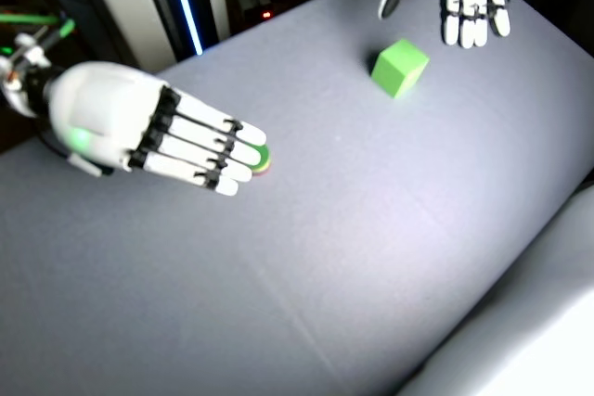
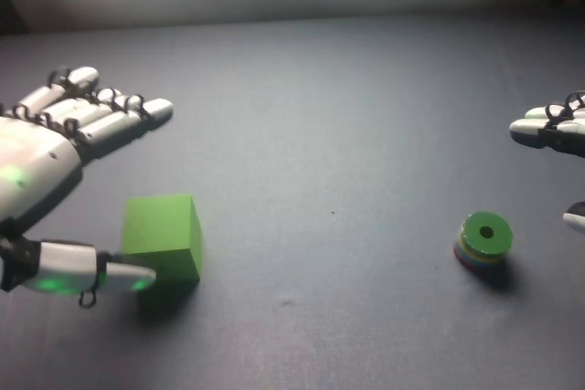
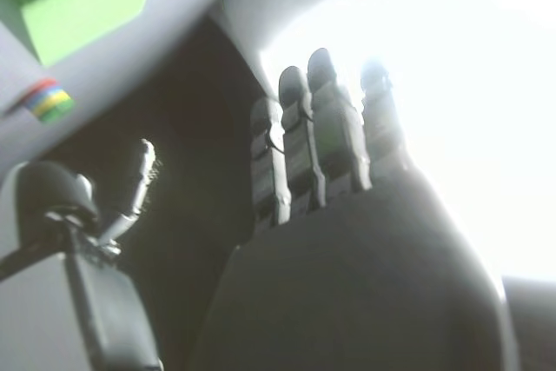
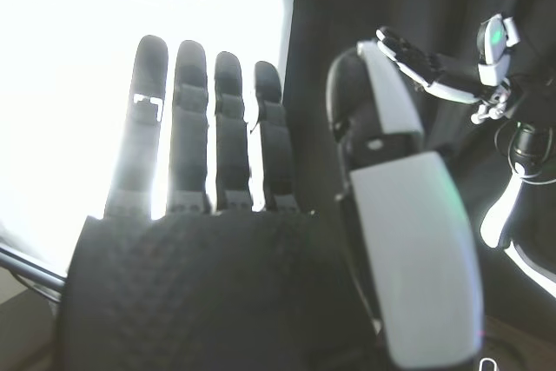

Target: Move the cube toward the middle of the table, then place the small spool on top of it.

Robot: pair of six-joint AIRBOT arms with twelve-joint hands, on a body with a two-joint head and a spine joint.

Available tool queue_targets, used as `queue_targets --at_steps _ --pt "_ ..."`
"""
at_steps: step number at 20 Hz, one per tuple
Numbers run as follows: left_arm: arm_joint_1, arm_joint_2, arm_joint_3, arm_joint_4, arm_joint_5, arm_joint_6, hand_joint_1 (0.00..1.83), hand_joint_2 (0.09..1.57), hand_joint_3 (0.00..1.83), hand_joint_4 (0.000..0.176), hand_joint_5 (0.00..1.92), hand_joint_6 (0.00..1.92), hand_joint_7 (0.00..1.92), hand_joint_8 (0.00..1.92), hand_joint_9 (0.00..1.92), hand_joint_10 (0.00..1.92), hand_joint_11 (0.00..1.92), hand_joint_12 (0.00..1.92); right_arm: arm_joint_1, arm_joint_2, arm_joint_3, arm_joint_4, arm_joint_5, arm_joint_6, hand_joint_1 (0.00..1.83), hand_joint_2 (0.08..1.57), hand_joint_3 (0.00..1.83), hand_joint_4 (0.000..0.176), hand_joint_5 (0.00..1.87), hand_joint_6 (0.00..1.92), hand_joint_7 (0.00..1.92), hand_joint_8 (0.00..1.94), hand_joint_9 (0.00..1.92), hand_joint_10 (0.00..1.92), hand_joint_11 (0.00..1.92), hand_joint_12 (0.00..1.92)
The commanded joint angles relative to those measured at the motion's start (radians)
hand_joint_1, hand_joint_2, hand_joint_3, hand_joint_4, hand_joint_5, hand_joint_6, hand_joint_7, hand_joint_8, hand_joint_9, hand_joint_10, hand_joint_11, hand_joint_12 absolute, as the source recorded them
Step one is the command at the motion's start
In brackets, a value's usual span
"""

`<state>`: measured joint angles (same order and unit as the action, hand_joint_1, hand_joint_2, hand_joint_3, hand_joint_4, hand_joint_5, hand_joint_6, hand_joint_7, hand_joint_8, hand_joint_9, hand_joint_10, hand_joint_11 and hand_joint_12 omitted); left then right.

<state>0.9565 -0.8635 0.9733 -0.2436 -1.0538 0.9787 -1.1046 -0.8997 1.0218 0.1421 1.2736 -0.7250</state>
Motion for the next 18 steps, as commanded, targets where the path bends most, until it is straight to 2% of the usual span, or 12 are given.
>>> queue_targets --at_steps 1,2,3,4,8,10,11,12,13,15,16,18 --pt "-0.017 -0.006 0.006 0.005 -0.042 0.02 0.76 0.74 0.0 0.12 0.16 0.0 0.21 0.0 0.21 0.01 0.04 0.02 0.012 0.005 0.005 0.006 0.119 0.009 0.93 1.26 0.0 0.0 0.46 0.01 0.45 0.01 0.49 0.02 0.2 0.81" --pt "-0.027 -0.012 0.013 0.005 -0.015 0.034 0.77 0.73 0.0 0.121 0.16 0.0 0.2 0.0 0.22 0.01 0.05 0.02 0.012 0.006 0.005 0.005 0.119 0.009 0.95 1.25 0.0 0.0 0.48 0.01 0.46 0.01 0.5 0.02 0.21 0.8" --pt "-0.038 -0.023 0.022 0.004 0.011 0.047 0.81 0.72 0.0 0.159 0.14 0.0 0.19 0.0 0.22 0.01 0.05 0.02 0.012 0.007 0.005 0.005 0.119 0.009 0.96 1.26 0.0 0.0 0.47 0.0 0.42 0.0 0.46 0.0 0.19 0.73" --pt "-0.048 -0.032 0.029 0.002 0.033 0.059 0.79 0.71 0.0 0.166 0.15 0.0 0.21 0.01 0.24 0.01 0.08 0.04 0.012 0.009 0.005 0.005 0.119 0.01 0.92 1.27 0.0 0.0 0.47 0.0 0.42 0.0 0.45 0.0 0.2 0.72" --pt "-0.086 -0.072 0.056 -0.01 0.103 0.105 0.81 0.72 0.0 0.135 0.21 0.01 0.32 0.01 0.33 0.02 0.15 0.07 0.012 0.009 0.005 0.005 0.119 0.011 0.95 1.27 0.0 0.0 0.47 0.0 0.41 0.0 0.42 0.0 0.19 0.72" --pt "-0.092 -0.084 0.064 -0.014 0.111 0.108 0.8 0.77 0.0 0.132 0.32 0.0 0.45 0.01 0.43 0.01 0.27 0.16 0.012 0.009 0.005 0.003 0.118 0.013 0.97 1.27 0.0 0.0 0.49 0.0 0.43 0.0 0.45 0.01 0.18 0.84" --pt "-0.095 -0.087 0.065 -0.015 0.113 0.111 0.78 0.77 0.0 0.124 0.36 0.01 0.49 0.01 0.48 0.0 0.28 0.27 0.012 0.009 0.005 0.002 0.117 0.013 1.0 1.27 0.0 0.0 0.5 0.0 0.42 0.0 0.44 0.0 0.15 0.83" --pt "-0.098 -0.089 0.067 -0.015 0.114 0.115 0.77 0.81 0.0 0.125 0.42 0.01 0.57 0.01 0.56 0.0 0.22 0.53 0.012 0.009 0.005 0.002 0.116 0.013 1.03 1.26 0.0 0.0 0.51 0.01 0.43 0.0 0.45 0.01 0.16 0.84" --pt "-0.101 -0.092 0.066 -0.018 0.12 0.128 0.82 0.84 0.0 0.057 0.56 0.02 0.72 0.02 0.7 0.02 0.23 0.74 0.012 0.009 0.005 0.002 0.116 0.013 1.03 1.26 0.0 0.0 0.51 0.01 0.43 0.0 0.47 0.01 0.18 0.84" --pt "-0.106 -0.096 0.067 -0.024 0.121 0.137 0.94 0.97 0.0 0.0 0.93 0.02 1.02 0.04 0.9 0.07 0.24 1.2 0.012 0.009 0.005 0.001 0.115 0.013 1.05 1.27 0.0 0.0 0.5 0.0 0.44 0.0 0.46 0.0 0.14 0.88" --pt "-0.109 -0.096 0.066 -0.025 0.107 0.13 1.21 1.03 0.0 0.0 1.23 0.12 1.07 0.84 0.96 0.33 0.25 1.38 0.012 0.009 0.005 0.001 0.115 0.014 1.04 1.27 0.0 0.0 0.5 0.0 0.43 0.0 0.43 0.0 0.09 0.92" --pt "-0.116 -0.096 0.067 -0.02 0.079 0.108 1.27 1.08 0.0 0.0 1.2 0.32 1.01 1.16 0.73 1.06 0.22 1.7 0.011 0.009 0.005 0.001 0.115 0.014 1.02 1.26 0.0 0.0 0.52 0.0 0.46 0.0 0.45 0.0 0.15 0.84"
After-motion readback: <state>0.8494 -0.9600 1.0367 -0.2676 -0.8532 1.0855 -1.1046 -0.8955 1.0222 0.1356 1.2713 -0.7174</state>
